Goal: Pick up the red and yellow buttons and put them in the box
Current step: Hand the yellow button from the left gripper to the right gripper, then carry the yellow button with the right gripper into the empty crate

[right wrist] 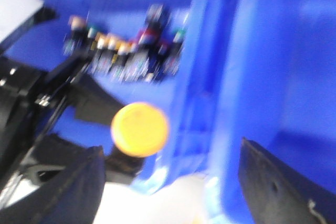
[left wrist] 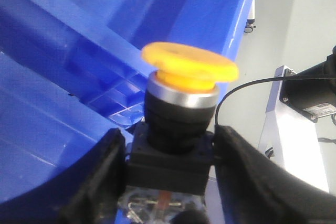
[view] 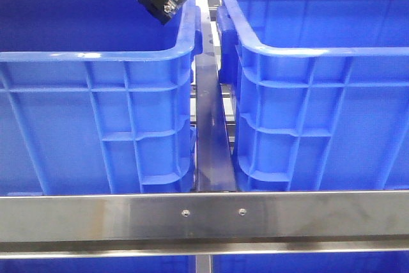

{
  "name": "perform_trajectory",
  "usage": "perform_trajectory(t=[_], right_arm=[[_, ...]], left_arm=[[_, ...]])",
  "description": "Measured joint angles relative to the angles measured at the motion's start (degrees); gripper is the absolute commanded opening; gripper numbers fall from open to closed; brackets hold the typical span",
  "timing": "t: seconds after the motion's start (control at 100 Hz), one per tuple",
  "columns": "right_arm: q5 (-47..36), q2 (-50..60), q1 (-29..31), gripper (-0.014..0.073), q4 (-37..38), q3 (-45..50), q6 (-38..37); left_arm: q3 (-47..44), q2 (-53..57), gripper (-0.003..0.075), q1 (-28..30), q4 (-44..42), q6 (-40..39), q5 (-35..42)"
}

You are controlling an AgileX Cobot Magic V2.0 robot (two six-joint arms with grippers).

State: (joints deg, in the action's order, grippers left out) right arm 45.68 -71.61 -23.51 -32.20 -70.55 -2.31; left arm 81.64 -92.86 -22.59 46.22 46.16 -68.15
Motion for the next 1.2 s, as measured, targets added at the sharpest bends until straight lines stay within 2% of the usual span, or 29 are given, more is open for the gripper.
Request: perform_trajectory(t=[0.18,0.59,0.69,0.86,0.91,0.98,1.08,1.13,1.2], right_arm=[[6.4,-6.36,0.0,0.0542,-7.3,-4.32,2.83],[5.2,-13.24,0.0,0.0538,-18.06,-4.49,9.03],[3.95,-13.33,0.0,0.0442,-18.6,-4.49,9.55],[2.86,-13.63,0.0,0.0183,-17.82,-4.49,9.79],[2.86,-13.63,0.0,0.0142,-17.82,-4.49,9.87],[2.86,-13.63,0.0,0.0122,-17.82,-4.49,9.87],[2.86,-13.63,0.0,0.0122,-18.17,-4.49,9.87],[2.86,-13.63,0.0,0.0122,-18.68,-4.49,9.74],[2.86,-13.63,0.0,0.0122,-18.94,-4.49,9.84]], left_arm=[[0.0,0.0,0.0211,0.0,-0.02,0.0,0.0],[0.0,0.0,0.0211,0.0,-0.64,0.0,0.11],[0.0,0.0,0.0211,0.0,-0.53,0.0,0.11],[0.0,0.03,0.0224,0.0,-0.41,0.0,0.0],[0.0,0.03,0.0255,0.0,-0.41,0.0,0.0],[0.0,0.03,0.0341,0.0,-0.29,0.0,0.0],[0.0,0.03,0.0538,0.0,-0.05,0.0,0.0],[0.0,0.03,0.0611,0.0,0.19,0.02,0.0],[0.0,0.03,0.065,0.0,0.32,0.02,0.0]])
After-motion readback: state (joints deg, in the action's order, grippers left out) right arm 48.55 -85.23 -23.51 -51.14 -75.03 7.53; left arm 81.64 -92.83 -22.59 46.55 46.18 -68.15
